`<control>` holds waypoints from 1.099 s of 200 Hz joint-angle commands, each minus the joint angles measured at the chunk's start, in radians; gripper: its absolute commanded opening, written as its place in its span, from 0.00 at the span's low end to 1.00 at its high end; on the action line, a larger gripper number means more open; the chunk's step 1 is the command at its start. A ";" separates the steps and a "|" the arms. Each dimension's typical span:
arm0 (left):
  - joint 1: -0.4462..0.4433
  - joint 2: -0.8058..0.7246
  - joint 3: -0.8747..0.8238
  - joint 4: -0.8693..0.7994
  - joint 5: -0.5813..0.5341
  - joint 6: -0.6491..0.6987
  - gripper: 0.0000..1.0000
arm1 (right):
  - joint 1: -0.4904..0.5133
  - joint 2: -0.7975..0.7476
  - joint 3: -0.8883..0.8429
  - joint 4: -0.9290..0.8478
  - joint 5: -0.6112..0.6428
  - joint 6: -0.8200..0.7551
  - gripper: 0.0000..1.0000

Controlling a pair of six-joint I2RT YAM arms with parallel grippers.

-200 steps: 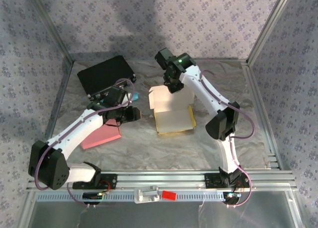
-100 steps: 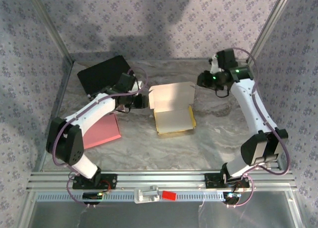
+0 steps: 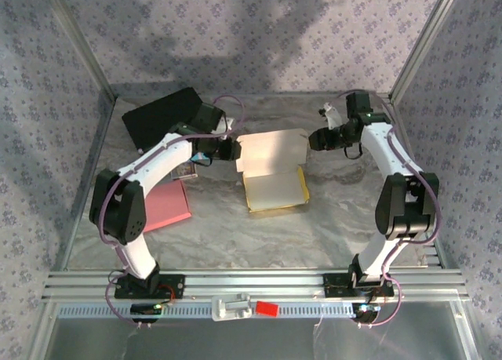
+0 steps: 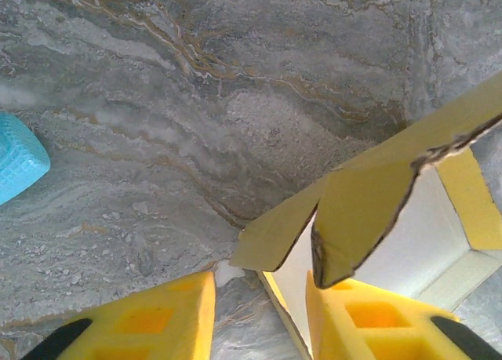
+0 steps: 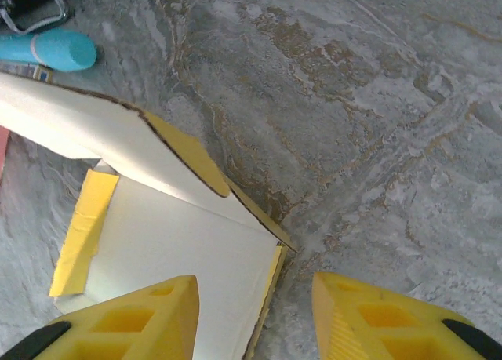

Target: Fold the paper box

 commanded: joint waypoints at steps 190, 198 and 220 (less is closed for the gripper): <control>-0.006 0.105 0.120 -0.023 0.057 0.090 0.16 | 0.039 0.098 0.109 -0.042 -0.007 -0.138 0.36; -0.004 0.106 0.122 -0.023 0.060 0.091 0.14 | 0.039 0.099 0.112 -0.045 -0.007 -0.138 0.35; -0.005 0.111 0.130 -0.023 0.071 0.094 0.10 | 0.041 0.101 0.115 -0.047 -0.011 -0.139 0.33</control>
